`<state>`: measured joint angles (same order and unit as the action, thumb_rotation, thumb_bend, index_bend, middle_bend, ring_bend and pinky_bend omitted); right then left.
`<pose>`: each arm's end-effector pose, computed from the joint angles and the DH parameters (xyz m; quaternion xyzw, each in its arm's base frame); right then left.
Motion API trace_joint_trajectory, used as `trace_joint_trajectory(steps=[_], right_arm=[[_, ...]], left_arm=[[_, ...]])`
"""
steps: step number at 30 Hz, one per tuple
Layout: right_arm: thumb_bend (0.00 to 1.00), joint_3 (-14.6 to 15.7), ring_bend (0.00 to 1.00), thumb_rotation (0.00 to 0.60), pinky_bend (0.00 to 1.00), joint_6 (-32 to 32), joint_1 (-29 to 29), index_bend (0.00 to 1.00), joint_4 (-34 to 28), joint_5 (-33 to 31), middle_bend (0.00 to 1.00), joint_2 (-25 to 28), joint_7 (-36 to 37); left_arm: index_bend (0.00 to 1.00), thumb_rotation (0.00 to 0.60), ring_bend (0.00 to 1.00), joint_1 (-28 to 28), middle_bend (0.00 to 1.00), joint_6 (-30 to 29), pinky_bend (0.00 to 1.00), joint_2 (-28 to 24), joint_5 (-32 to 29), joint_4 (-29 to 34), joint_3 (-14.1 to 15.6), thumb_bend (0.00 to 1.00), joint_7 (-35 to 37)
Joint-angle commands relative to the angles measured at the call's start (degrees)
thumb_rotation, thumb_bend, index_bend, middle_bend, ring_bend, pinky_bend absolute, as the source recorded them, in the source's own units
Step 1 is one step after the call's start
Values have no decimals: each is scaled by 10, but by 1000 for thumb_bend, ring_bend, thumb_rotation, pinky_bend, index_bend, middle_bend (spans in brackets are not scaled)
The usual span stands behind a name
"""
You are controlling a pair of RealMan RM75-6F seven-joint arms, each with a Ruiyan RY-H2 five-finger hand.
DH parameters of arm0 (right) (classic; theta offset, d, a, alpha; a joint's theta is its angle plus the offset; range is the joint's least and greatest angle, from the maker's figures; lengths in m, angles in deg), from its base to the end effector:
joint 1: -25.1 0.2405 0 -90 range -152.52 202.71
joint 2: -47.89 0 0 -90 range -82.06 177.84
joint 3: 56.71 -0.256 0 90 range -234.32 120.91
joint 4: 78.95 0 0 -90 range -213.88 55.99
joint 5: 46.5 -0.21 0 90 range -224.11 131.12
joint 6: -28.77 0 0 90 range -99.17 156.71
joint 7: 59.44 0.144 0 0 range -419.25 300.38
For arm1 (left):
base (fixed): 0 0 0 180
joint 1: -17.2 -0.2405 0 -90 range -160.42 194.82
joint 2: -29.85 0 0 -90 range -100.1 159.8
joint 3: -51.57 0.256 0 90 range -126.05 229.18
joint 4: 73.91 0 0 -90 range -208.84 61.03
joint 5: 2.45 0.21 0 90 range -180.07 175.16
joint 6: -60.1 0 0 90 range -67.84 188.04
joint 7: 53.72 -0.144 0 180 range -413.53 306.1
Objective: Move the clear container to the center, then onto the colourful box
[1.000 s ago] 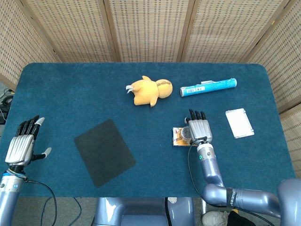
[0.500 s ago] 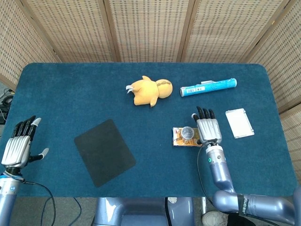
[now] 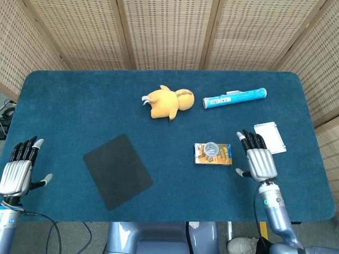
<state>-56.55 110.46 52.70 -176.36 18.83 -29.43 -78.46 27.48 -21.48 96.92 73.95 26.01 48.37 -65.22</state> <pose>-0.2330 -0.2672 0.0720 0.6320 -0.3935 0.3752 0.5523 -0.2852 0.2055 0.1301 -0.5906 -0.4141 -0.3619 0.5905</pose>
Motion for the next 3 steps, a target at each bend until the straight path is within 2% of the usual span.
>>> trace_joint_trajectory(steps=[1, 3], right_arm=[[0, 43, 0, 600, 0, 56, -63, 0, 55, 73, 0, 3, 56], [0, 52, 0, 600, 0, 77, -85, 0, 69, 99, 0, 4, 77]], left_arm=[[0, 600, 0, -11, 0, -5, 0, 6, 3, -2, 11, 223, -3], [0, 600, 0, -18, 0, -10, 0, 10, 8, -5, 19, 222, -5]])
